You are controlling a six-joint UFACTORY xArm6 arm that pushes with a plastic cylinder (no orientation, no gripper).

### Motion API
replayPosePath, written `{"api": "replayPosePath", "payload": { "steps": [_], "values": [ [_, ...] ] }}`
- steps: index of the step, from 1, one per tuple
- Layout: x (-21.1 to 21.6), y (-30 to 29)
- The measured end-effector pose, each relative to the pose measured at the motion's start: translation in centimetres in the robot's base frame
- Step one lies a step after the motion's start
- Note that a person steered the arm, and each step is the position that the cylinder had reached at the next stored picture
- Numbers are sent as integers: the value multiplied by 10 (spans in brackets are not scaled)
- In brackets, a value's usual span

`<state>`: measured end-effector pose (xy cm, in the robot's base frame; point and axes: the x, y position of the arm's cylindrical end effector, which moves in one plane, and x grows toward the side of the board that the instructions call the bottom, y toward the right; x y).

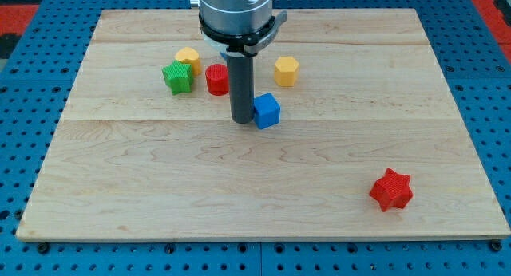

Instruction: Push the blue cube towards the red star

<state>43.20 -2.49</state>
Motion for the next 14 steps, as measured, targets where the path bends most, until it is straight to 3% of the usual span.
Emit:
{"api": "replayPosePath", "payload": {
  "steps": [2, 4, 6, 7, 9, 11, 13, 14],
  "values": [
    [-47, -6],
    [32, 40],
    [16, 50],
    [17, 103],
    [58, 103],
    [40, 72],
    [60, 37],
    [85, 62]
  ]
}}
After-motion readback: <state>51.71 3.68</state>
